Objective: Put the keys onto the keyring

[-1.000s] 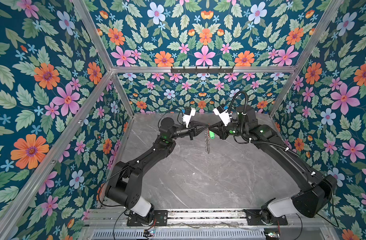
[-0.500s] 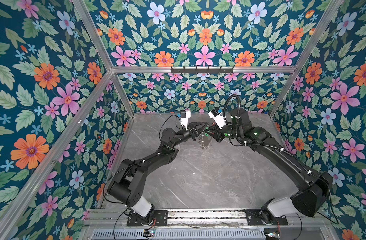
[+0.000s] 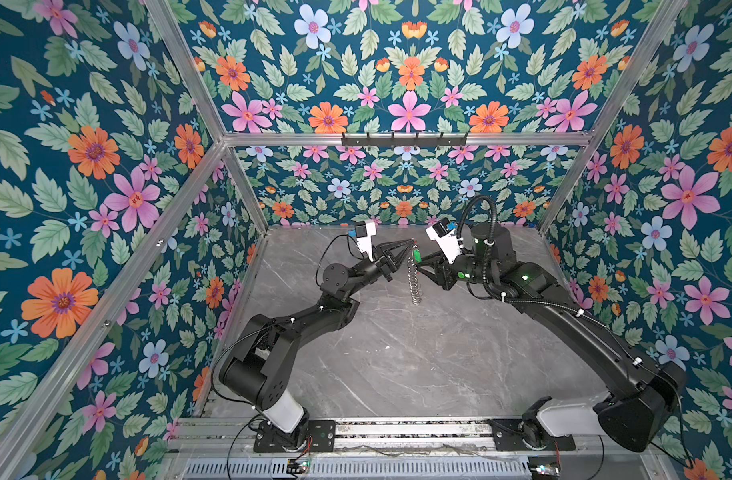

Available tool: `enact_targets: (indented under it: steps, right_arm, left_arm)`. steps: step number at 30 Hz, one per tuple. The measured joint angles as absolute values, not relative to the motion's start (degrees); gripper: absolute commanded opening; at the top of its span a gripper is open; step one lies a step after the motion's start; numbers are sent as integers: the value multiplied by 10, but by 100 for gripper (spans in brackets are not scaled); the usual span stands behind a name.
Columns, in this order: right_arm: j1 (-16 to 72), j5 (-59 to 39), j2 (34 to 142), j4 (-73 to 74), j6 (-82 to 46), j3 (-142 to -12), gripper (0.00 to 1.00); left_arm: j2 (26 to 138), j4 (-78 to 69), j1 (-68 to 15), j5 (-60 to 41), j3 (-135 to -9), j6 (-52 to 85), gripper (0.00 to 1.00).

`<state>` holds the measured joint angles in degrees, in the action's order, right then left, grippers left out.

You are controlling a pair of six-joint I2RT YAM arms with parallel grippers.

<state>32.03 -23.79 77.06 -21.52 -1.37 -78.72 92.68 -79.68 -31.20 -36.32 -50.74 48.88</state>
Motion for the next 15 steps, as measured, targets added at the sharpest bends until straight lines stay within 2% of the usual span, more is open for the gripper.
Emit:
enact_targets:
  steps: [7, 15]
  right_arm:
    - [243, -356, 736, -132, -103, -740, 38]
    - [238, -438, 766, -68, -156, -750, 40]
  left_arm:
    - [938, -832, -312, -375, -512, 510, 0]
    - [938, -848, -312, -370, -516, 526, 0]
